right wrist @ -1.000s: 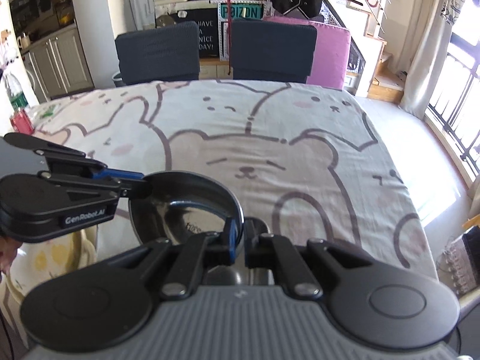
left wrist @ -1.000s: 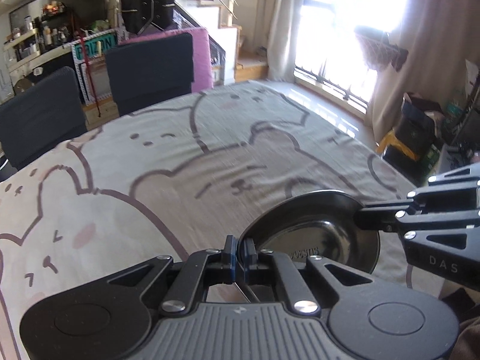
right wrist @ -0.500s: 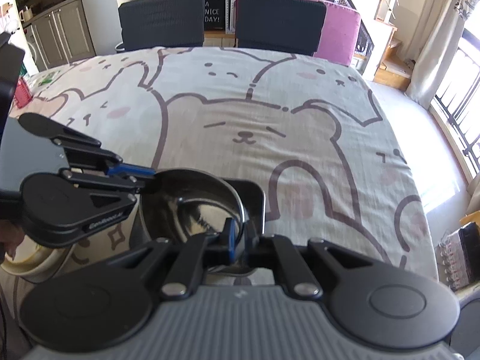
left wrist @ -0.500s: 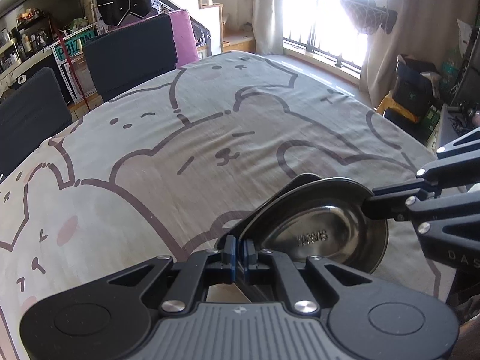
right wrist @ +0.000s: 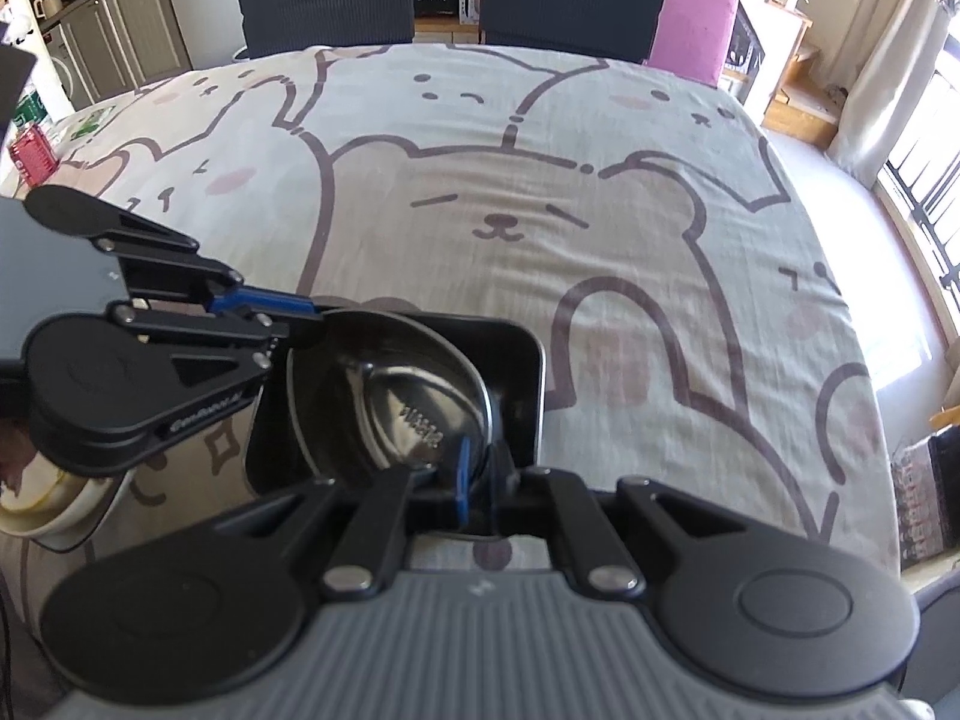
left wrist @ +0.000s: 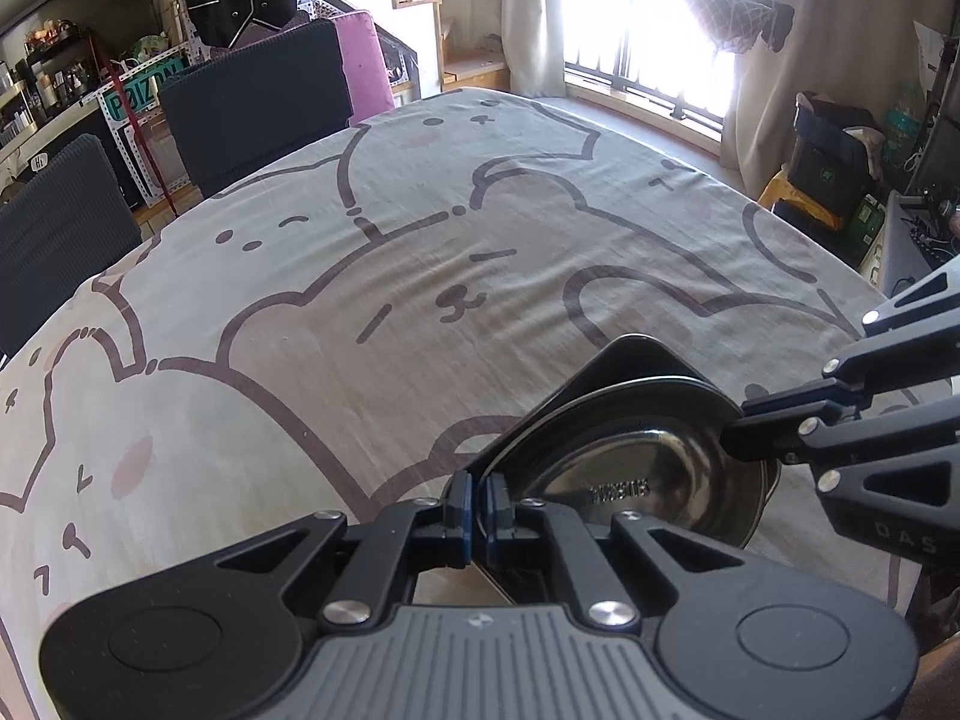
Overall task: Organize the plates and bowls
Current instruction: 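Lift the small steel bowl with both tools and lower it into the tray, then open both tools to release the small steel bowl in the tray, then close both tools on the steel tray rim holding the bowl, then lift the tray with both tools and carry it toward the bowl stack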
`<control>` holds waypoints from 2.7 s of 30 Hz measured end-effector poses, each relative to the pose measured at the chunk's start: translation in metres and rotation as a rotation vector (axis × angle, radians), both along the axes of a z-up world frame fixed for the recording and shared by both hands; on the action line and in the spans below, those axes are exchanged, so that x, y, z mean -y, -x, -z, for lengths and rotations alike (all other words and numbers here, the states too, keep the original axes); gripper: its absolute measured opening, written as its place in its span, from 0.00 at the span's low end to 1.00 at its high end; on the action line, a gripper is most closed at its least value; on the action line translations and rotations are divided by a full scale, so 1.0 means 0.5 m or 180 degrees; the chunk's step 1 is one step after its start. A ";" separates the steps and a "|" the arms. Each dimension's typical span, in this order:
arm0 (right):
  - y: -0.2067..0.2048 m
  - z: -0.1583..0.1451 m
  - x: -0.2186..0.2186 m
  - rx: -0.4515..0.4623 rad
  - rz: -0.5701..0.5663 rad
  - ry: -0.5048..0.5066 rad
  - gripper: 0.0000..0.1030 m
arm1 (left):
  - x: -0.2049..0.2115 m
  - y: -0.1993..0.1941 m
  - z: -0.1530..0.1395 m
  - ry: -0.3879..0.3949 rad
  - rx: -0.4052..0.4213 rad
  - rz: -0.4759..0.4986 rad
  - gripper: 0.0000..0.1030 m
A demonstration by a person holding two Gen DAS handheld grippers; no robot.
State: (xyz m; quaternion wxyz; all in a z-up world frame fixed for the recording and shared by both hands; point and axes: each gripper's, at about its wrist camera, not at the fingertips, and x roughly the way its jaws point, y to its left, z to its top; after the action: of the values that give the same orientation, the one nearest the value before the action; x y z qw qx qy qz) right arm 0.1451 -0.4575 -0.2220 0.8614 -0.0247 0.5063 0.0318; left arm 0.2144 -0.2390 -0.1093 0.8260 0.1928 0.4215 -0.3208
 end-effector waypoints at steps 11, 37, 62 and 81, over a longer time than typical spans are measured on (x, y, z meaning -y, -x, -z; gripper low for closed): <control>-0.025 0.021 0.006 -0.0127 0.0076 0.0020 0.09 | 0.003 -0.006 0.005 -0.0002 0.0004 0.0028 0.05; -0.016 -0.002 0.032 0.0004 0.0272 -0.0226 0.41 | -0.036 -0.010 -0.044 0.0374 -0.0086 -0.0219 0.39; -0.036 0.031 0.071 -0.0066 0.0083 -0.0223 0.02 | -0.057 0.008 -0.015 0.0267 -0.0614 -0.0357 0.31; -0.036 0.035 0.076 -0.0079 0.0080 -0.0320 0.02 | -0.057 0.002 0.022 0.0248 -0.0895 -0.0478 0.24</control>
State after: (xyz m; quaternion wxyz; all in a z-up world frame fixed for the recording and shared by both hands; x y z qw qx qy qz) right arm 0.1633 -0.4954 -0.2395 0.8556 0.0253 0.5150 0.0467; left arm 0.2135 -0.2107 -0.1203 0.7873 0.0817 0.5334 -0.2981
